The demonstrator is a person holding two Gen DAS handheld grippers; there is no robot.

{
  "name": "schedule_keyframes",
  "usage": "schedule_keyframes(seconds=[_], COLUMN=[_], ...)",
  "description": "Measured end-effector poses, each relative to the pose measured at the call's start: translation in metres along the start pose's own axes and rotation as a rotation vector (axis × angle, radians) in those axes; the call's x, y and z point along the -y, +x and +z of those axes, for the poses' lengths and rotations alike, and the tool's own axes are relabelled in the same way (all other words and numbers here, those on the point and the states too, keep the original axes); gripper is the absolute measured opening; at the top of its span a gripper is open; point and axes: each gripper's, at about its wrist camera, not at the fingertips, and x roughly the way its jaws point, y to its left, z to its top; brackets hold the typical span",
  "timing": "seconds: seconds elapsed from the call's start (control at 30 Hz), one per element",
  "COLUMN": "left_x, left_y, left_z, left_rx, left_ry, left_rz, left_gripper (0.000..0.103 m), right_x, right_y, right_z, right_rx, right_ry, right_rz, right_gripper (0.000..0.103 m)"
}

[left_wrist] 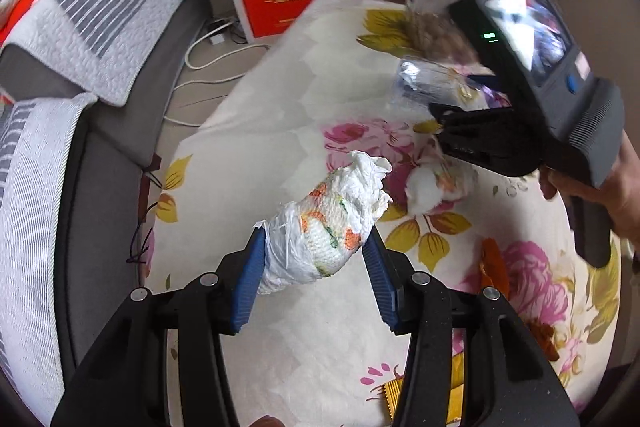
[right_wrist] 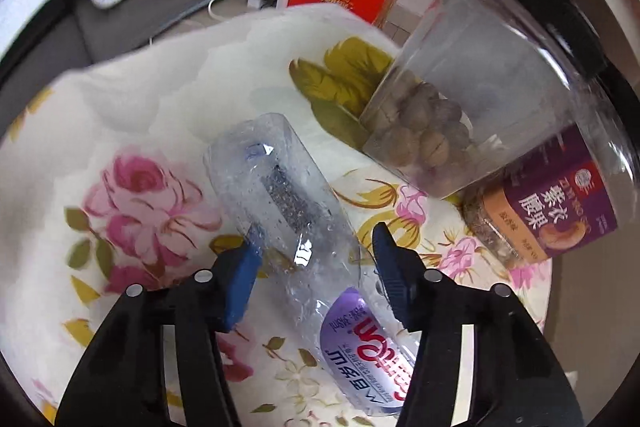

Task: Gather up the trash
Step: 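Grasp the clear plastic water bottle with the right tool, then carry the tissue bundle and water bottle over to the wastebasket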

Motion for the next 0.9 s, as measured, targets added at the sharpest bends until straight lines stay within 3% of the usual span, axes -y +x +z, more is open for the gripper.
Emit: schedule_keyframes(seconds=[0.33, 0.57, 0.9], left_x=[-0.019, -0.023, -0.014], left_y=[-0.028, -0.065, -0.112], left_z=[0.011, 0.01, 0.003], left_rx=[0.101, 0.205, 0.333], left_ry=[-0.144, -0.226, -0.281], left_rz=[0.047, 0.062, 0.053], left_gripper=[0.049, 0.049, 0.049], right_x=[0.026, 0.043, 0.043], right_y=[-0.053, -0.11, -0.172], right_z=[0.003, 0.003, -0.03], right_rx=[0.112, 0.207, 0.331], right_ry=[0.194, 0.405, 0.509], right_rz=[-0.021, -0.021, -0.069], right_gripper=[0.045, 0.045, 0.045])
